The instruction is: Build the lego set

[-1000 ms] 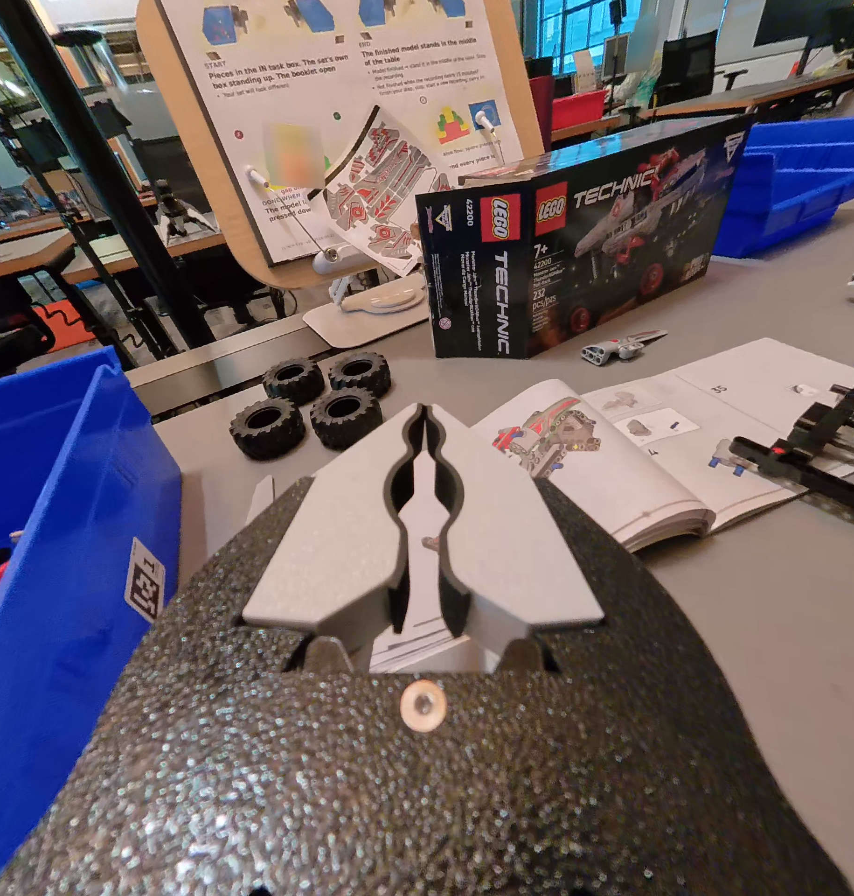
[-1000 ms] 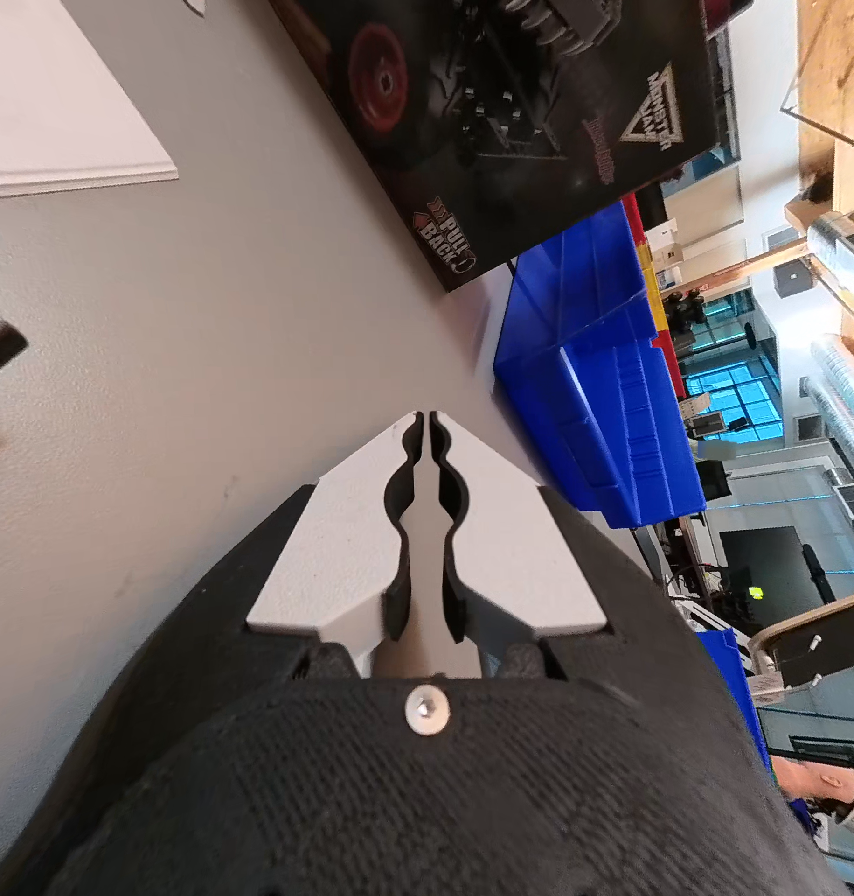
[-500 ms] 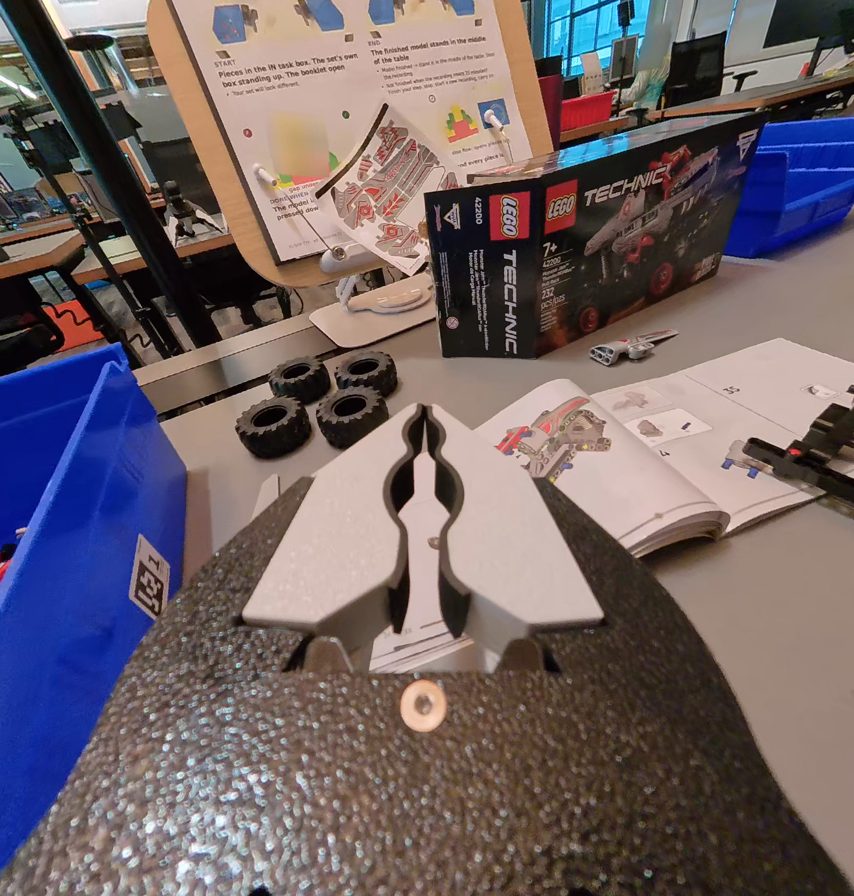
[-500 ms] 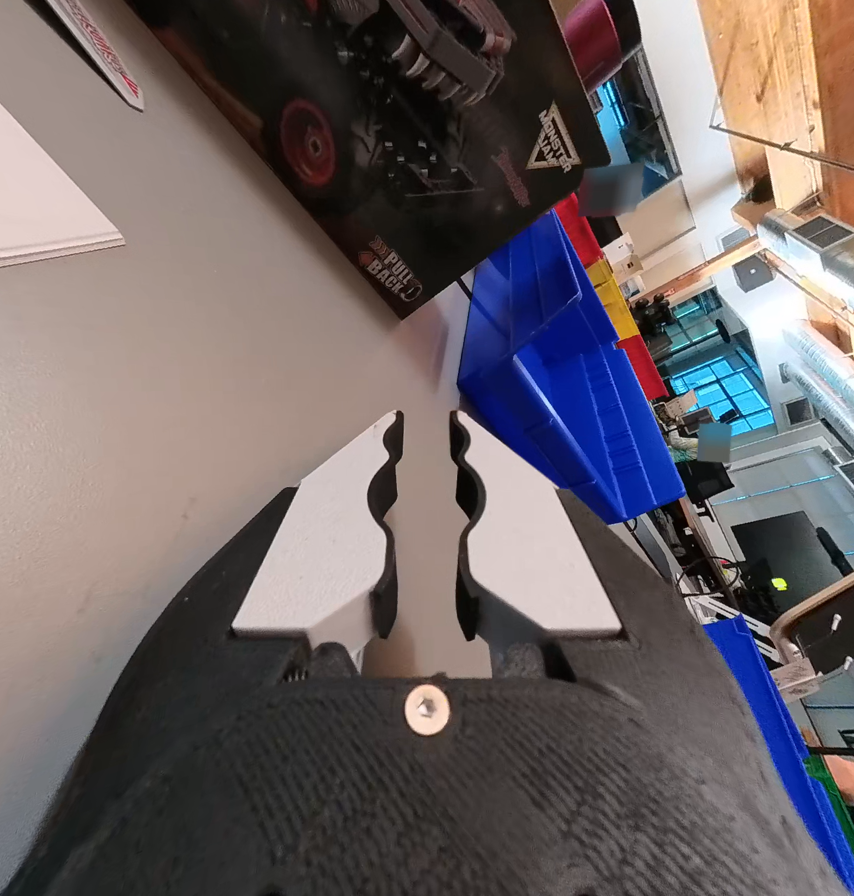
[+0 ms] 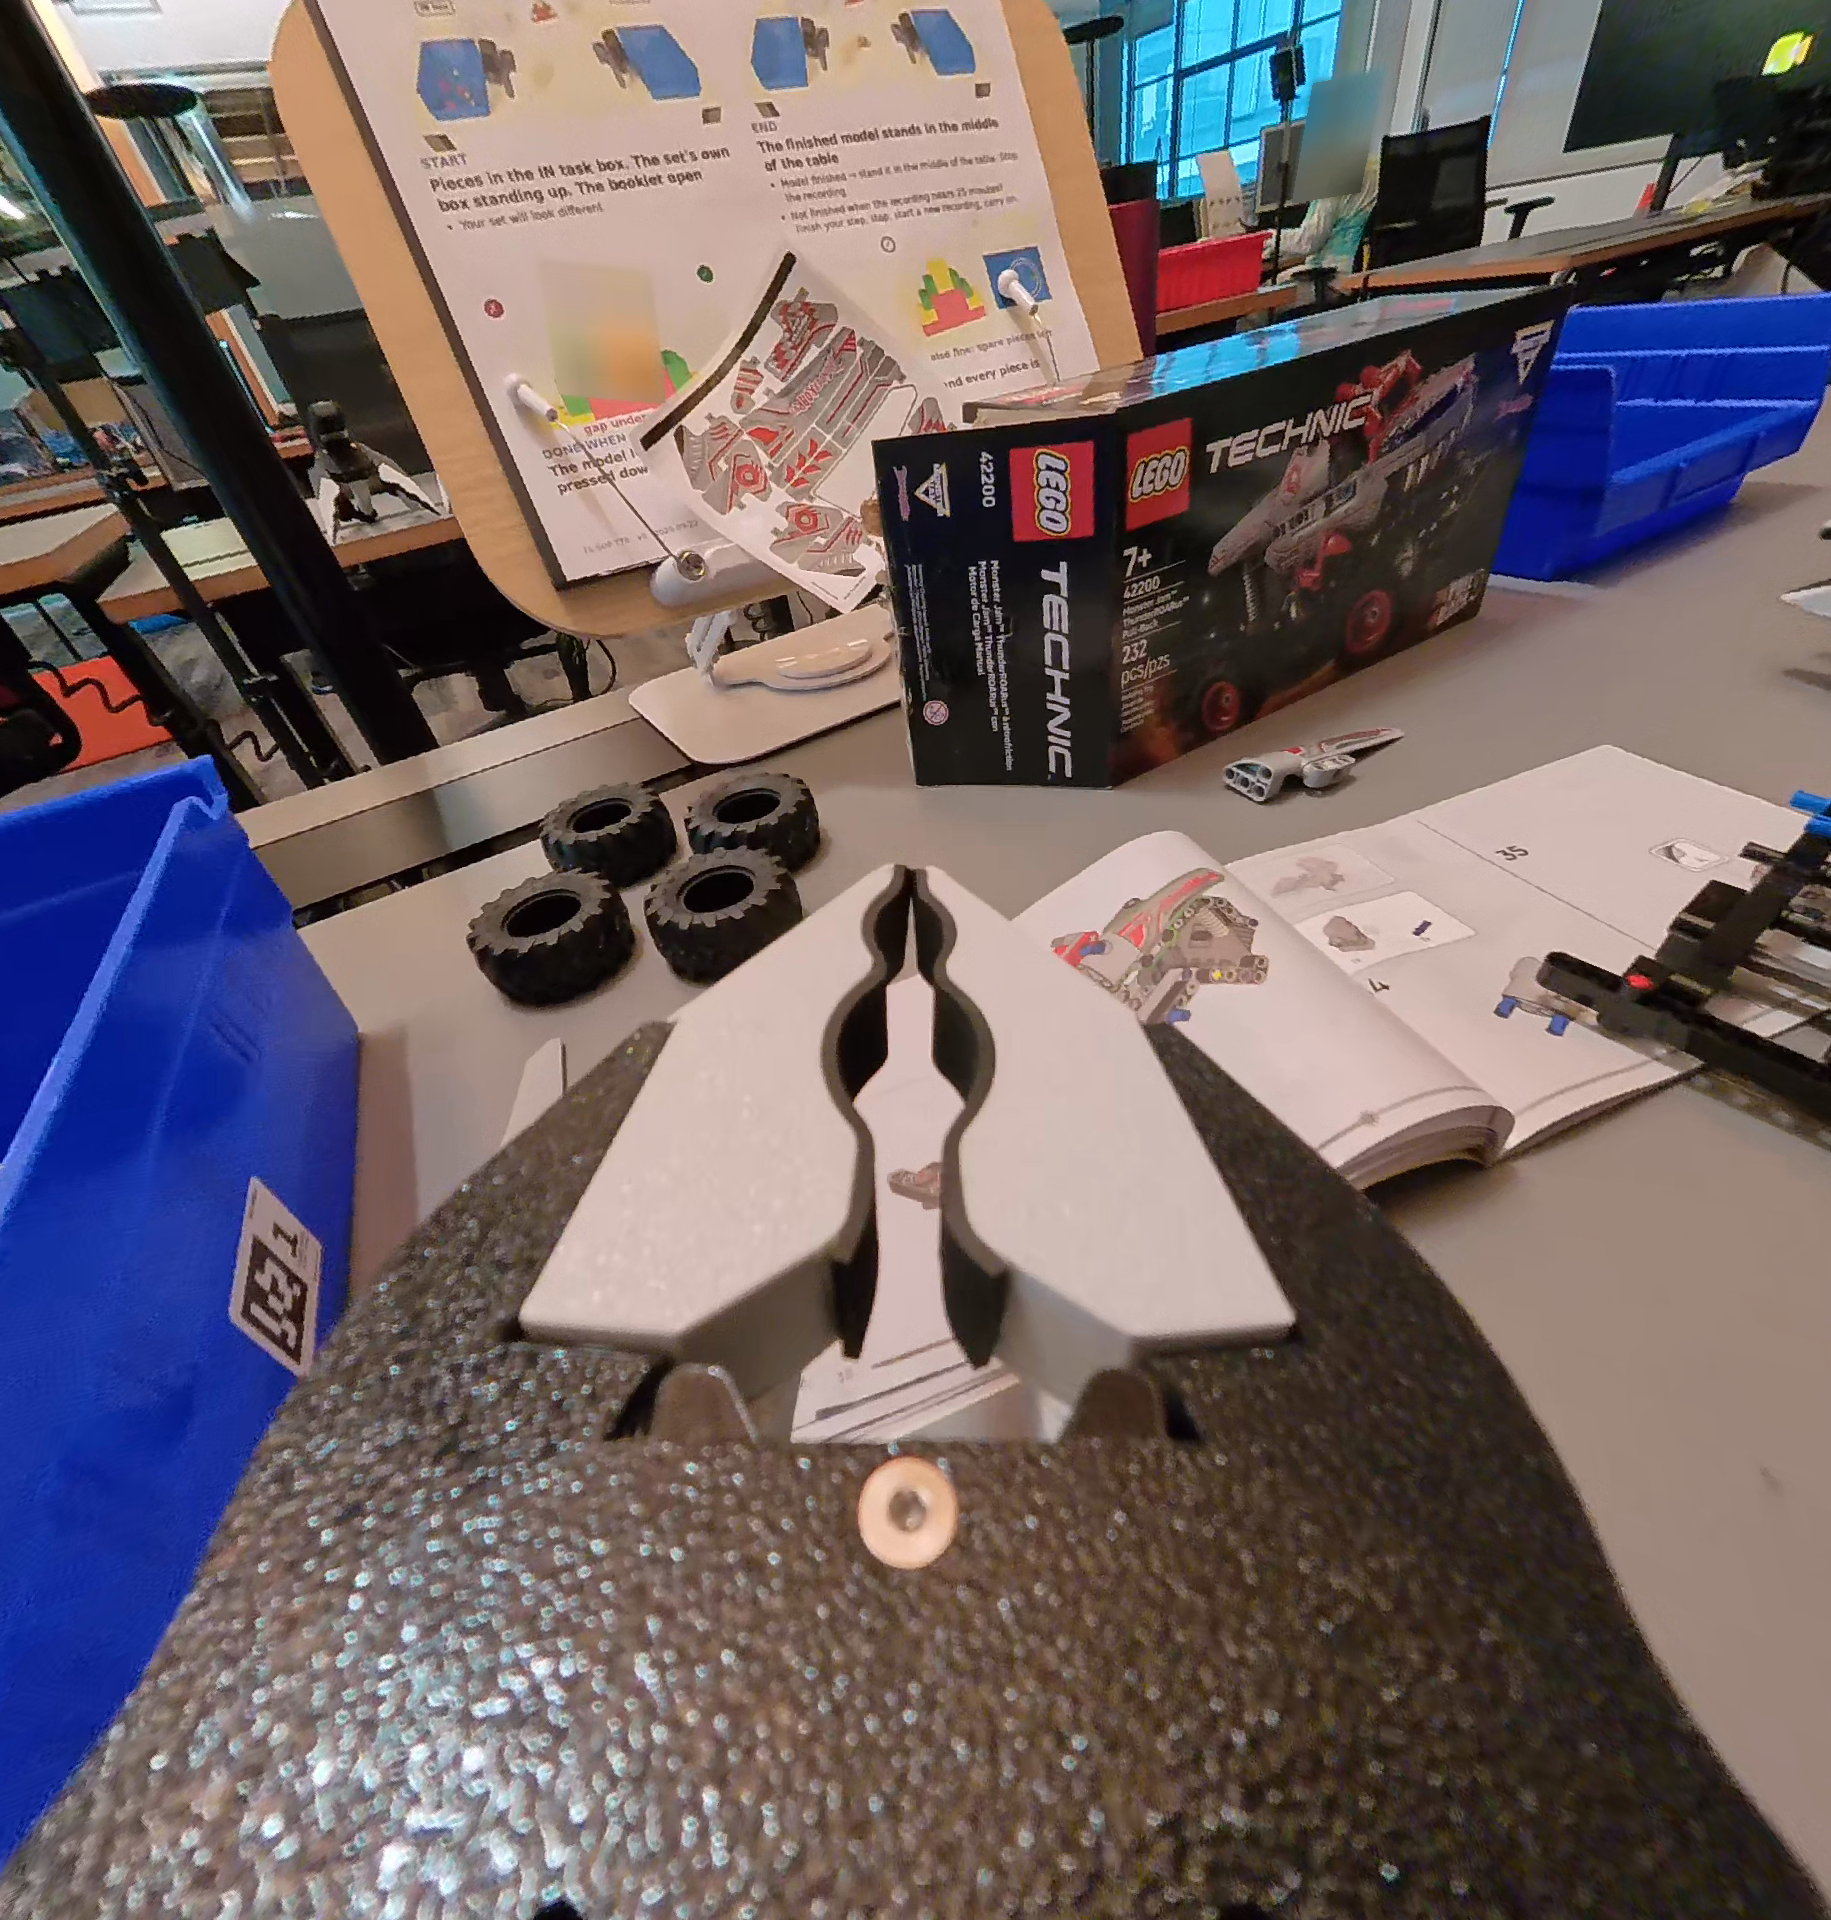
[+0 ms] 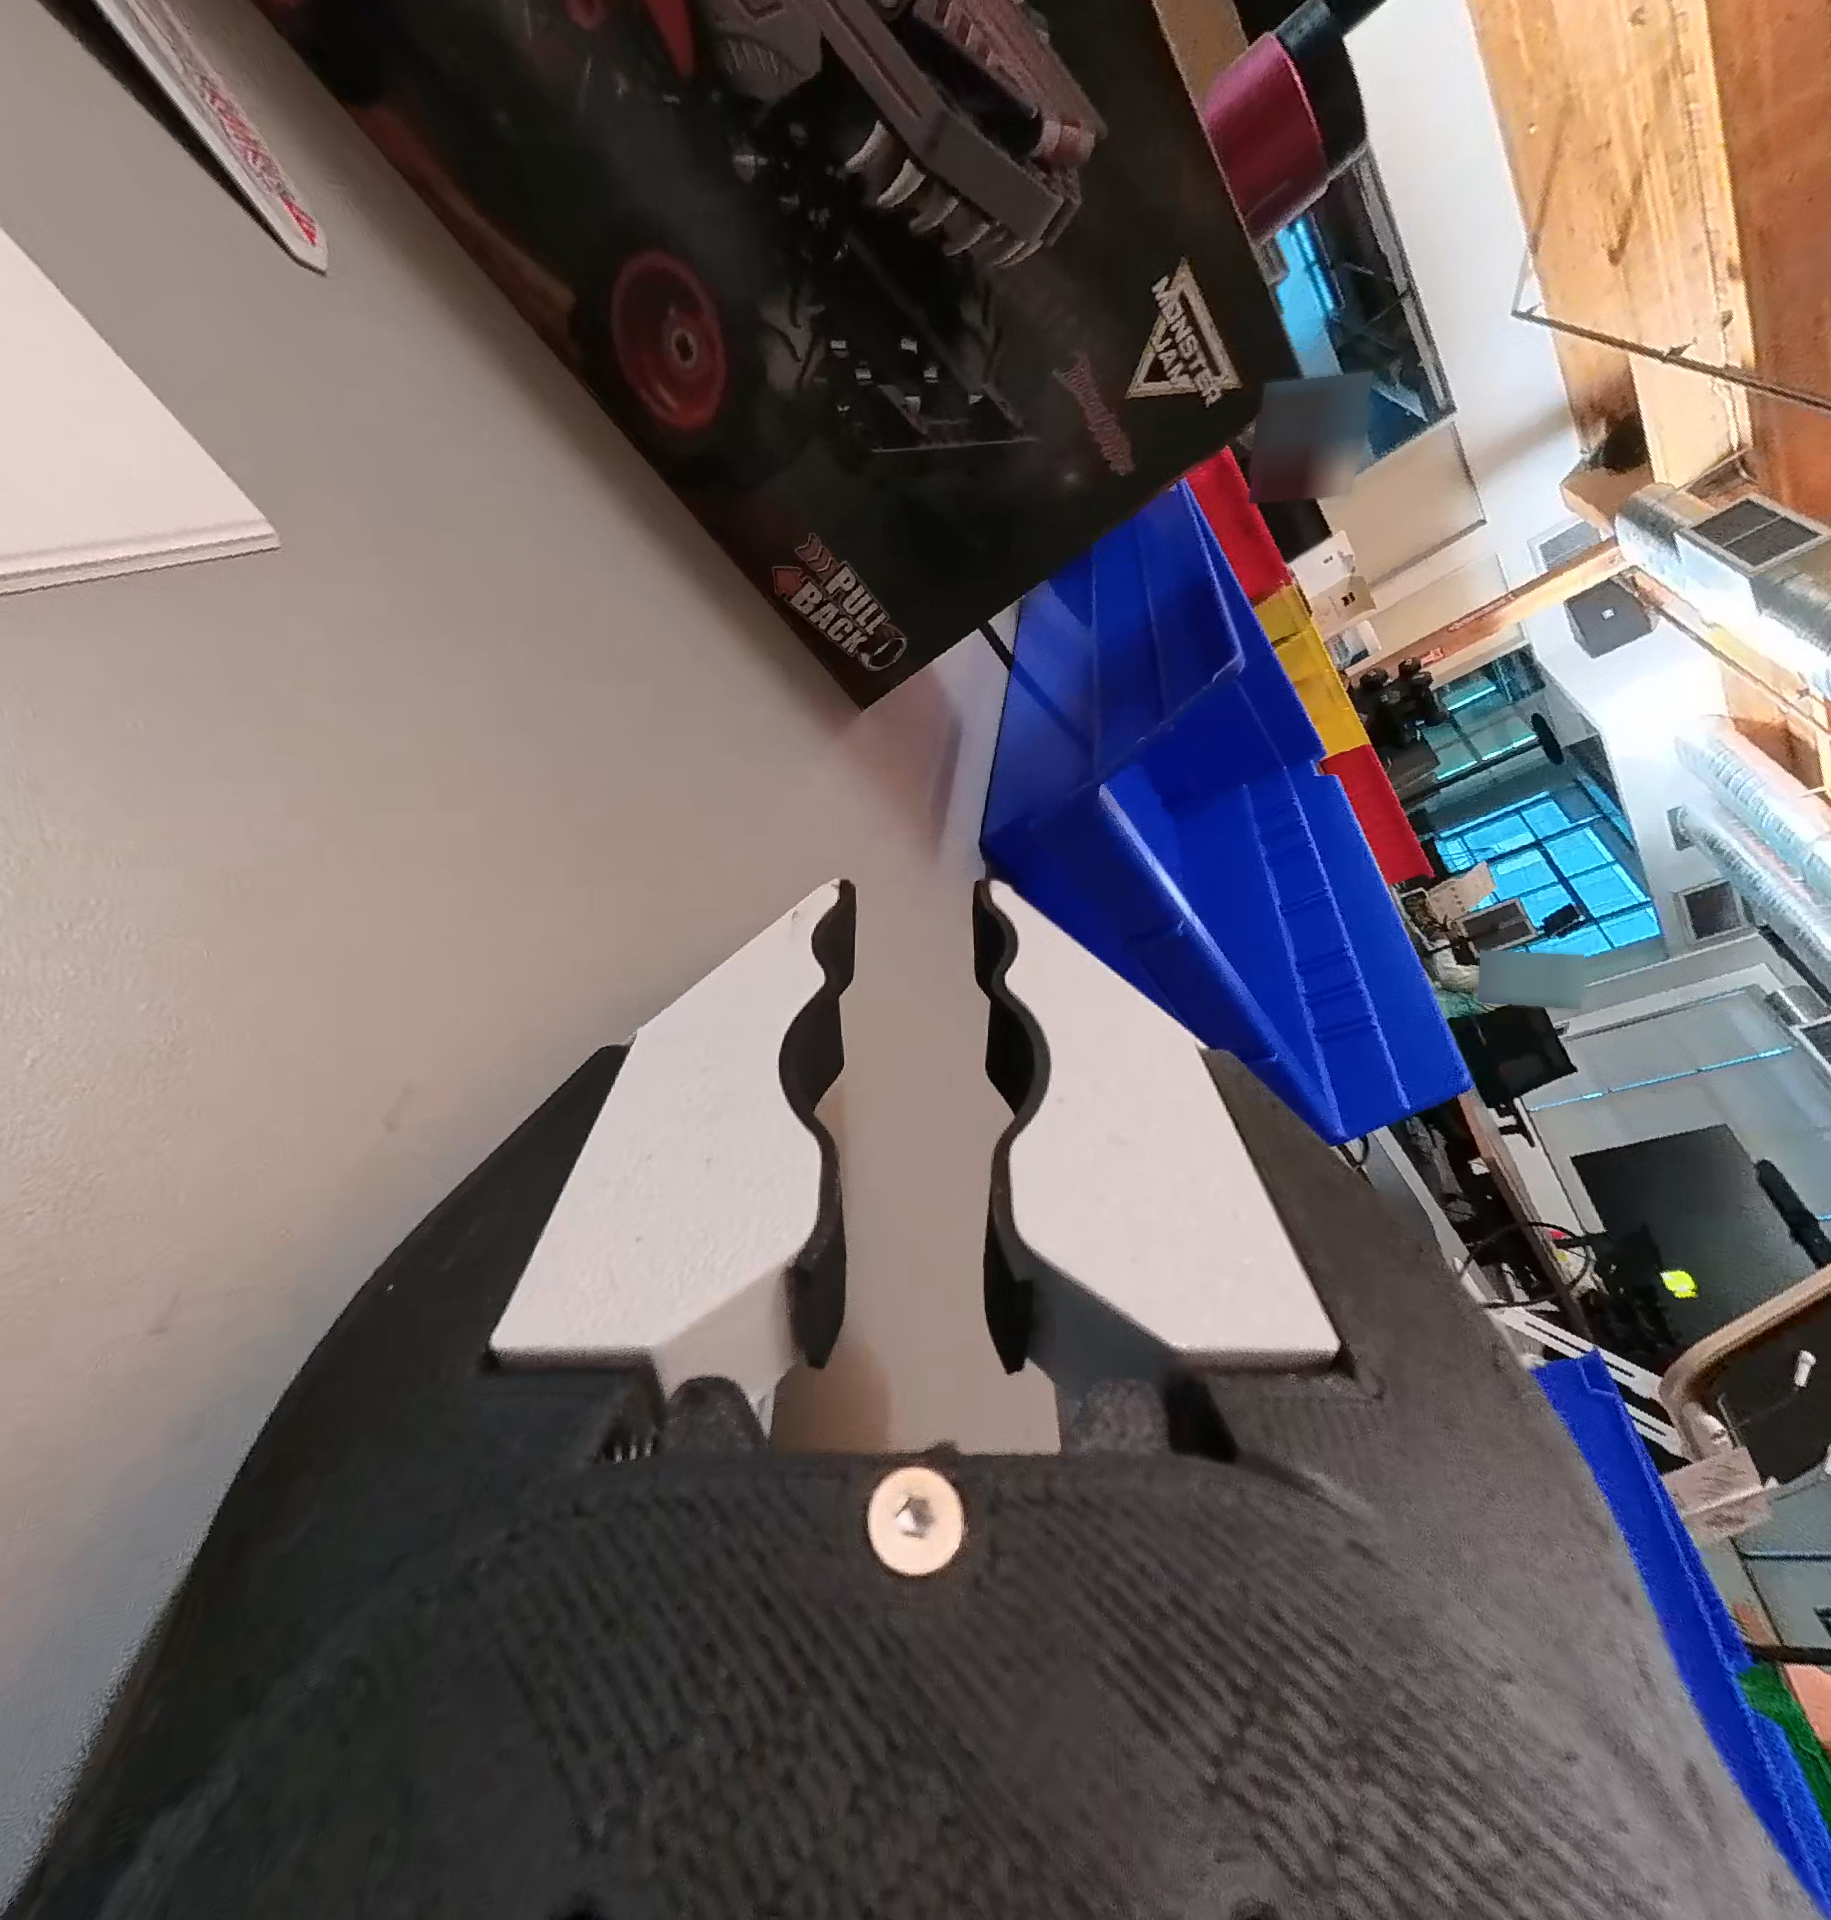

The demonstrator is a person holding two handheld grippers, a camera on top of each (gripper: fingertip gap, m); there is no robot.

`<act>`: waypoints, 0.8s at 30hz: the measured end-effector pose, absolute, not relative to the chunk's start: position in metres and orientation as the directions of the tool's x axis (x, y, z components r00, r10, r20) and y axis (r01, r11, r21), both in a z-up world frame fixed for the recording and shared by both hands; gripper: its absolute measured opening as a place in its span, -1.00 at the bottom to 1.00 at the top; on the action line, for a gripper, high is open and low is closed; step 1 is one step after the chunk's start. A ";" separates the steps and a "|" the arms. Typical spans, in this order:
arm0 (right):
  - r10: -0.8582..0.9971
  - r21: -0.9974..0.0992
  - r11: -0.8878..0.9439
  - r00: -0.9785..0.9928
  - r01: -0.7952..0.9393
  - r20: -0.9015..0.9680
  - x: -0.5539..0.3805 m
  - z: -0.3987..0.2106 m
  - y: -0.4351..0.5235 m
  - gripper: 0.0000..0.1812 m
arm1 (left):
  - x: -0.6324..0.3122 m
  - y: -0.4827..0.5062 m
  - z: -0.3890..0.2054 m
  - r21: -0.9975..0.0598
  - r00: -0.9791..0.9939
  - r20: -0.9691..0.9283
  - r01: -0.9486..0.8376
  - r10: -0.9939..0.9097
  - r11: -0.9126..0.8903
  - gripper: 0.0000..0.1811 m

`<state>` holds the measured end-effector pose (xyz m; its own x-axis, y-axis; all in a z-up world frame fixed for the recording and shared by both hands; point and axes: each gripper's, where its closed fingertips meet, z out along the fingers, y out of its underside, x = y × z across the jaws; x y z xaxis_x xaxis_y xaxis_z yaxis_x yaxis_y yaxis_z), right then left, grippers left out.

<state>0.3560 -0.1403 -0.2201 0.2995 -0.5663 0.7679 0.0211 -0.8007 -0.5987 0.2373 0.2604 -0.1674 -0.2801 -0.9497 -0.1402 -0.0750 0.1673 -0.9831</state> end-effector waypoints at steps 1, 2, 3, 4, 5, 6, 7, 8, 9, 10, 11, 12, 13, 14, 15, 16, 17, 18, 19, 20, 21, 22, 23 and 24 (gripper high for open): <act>-0.571 -0.606 -0.795 0.306 0.025 0.762 0.357 -0.220 -0.140 -0.78 | 0.237 0.260 -0.168 -0.982 -0.280 -0.145 -0.075 -0.949 0.172 -1.00; -0.576 -0.614 -0.789 0.314 0.031 0.755 0.357 -0.219 -0.139 -0.77 | 0.237 0.260 -0.168 -0.981 -0.278 -0.153 -0.074 -0.948 0.180 -1.00; -0.582 -0.625 -0.780 0.325 0.037 0.745 0.358 -0.218 -0.137 -0.78 | 0.238 0.260 -0.168 -0.980 -0.276 -0.161 -0.073 -0.948 0.187 -1.00; -0.589 -0.638 -0.769 0.339 0.044 0.733 0.357 -0.217 -0.136 -0.78 | 0.238 0.260 -0.168 -0.978 -0.276 -0.167 -0.072 -0.947 0.193 -1.00; -0.598 -0.652 -0.756 0.350 0.052 0.721 0.357 -0.216 -0.135 -0.78 | 0.238 0.259 -0.168 -0.978 -0.276 -0.172 -0.071 -0.946 0.198 -1.00; -0.606 -0.664 -0.745 0.357 0.057 0.711 0.356 -0.215 -0.134 -0.77 | 0.238 0.259 -0.168 -0.977 -0.277 -0.175 -0.070 -0.945 0.202 -1.00; -0.616 -0.676 -0.734 0.355 0.063 0.703 0.355 -0.212 -0.135 -0.76 | 0.238 0.259 -0.168 -0.976 -0.277 -0.178 -0.070 -0.944 0.205 -1.00; -0.625 -0.686 -0.724 0.353 0.072 0.696 0.354 -0.210 -0.134 -0.75 | 0.238 0.259 -0.168 -0.976 -0.276 -0.179 -0.070 -0.944 0.205 -1.00; -0.632 -0.697 -0.713 0.356 0.079 0.688 0.352 -0.208 -0.134 -0.75 | 0.238 0.259 -0.168 -0.976 -0.276 -0.178 -0.070 -0.944 0.205 -1.00; -0.639 -0.705 -0.704 0.360 0.082 0.680 0.351 -0.207 -0.133 -0.75 | 0.238 0.259 -0.168 -0.976 -0.276 -0.177 -0.071 -0.945 0.204 -1.00; -0.645 -0.713 -0.696 0.365 0.081 0.671 0.349 -0.206 -0.132 -0.75 | 0.238 0.260 -0.169 -0.977 -0.275 -0.176 -0.072 -0.945 0.203 -1.00; -0.650 -0.720 -0.689 0.373 0.080 0.663 0.348 -0.206 -0.131 -0.75 | 0.239 0.260 -0.169 -0.977 -0.275 -0.174 -0.074 -0.945 0.201 -1.00; -0.650 -0.724 -0.686 0.382 0.076 0.657 0.346 -0.207 -0.129 -0.75 | 0.239 0.260 -0.170 -0.977 -0.277 -0.171 -0.076 -0.946 0.199 -1.00; -0.649 -0.725 -0.685 0.391 0.074 0.653 0.344 -0.207 -0.128 -0.75 | 0.239 0.260 -0.170 -0.977 -0.280 -0.168 -0.080 -0.945 0.197 -1.00; -0.647 -0.725 -0.685 0.398 0.072 0.650 0.343 -0.208 -0.126 -0.75 | 0.239 0.259 -0.171 -0.977 -0.282 -0.167 -0.083 -0.945 0.197 -1.00; -0.646 -0.726 -0.685 0.404 0.067 0.648 0.341 -0.209 -0.125 -0.76 | 0.239 0.259 -0.172 -0.976 -0.283 -0.169 -0.086 -0.944 0.200 -1.00; -0.644 -0.725 -0.686 0.410 0.063 0.645 0.341 -0.210 -0.123 -0.76 | 0.239 0.259 -0.172 -0.975 -0.281 -0.173 -0.086 -0.944 0.205 -1.00; -0.640 -0.721 -0.690 0.414 0.060 0.647 0.341 -0.211 -0.123 -0.77 | 0.239 0.259 -0.172 -0.974 -0.280 -0.178 -0.085 -0.943 0.209 -1.00; -0.634 -0.714 -0.698 0.419 0.055 0.651 0.341 -0.213 -0.122 -0.78 | 0.240 0.260 -0.172 -0.973 -0.277 -0.182 -0.085 -0.943 0.213 -1.00; -0.627 -0.708 -0.704 0.425 0.048 0.653 0.341 -0.215 -0.122 -0.78 | 0.240 0.260 -0.172 -0.973 -0.273 -0.186 -0.085 -0.944 0.216 -1.00; -0.621 -0.703 -0.710 0.431 0.047 0.655 0.342 -0.217 -0.121 -0.78 | 0.240 0.261 -0.172 -0.972 -0.269 -0.190 -0.083 -0.944 0.219 -1.00; -0.614 -0.699 -0.714 0.436 0.048 0.658 0.342 -0.218 -0.121 -0.79 | 0.240 0.262 -0.173 -0.971 -0.266 -0.193 -0.083 -0.944 0.222 -1.00; -0.609 -0.696 -0.716 0.443 0.050 0.658 0.342 -0.219 -0.121 -0.80 | 0.240 0.263 -0.173 -0.970 -0.262 -0.198 -0.085 -0.945 0.226 -1.00; -0.606 -0.696 -0.716 0.449 0.052 0.657 0.341 -0.219 -0.120 -0.81 | 0.241 0.263 -0.173 -0.969 -0.259 -0.202 -0.084 -0.944 0.231 -1.00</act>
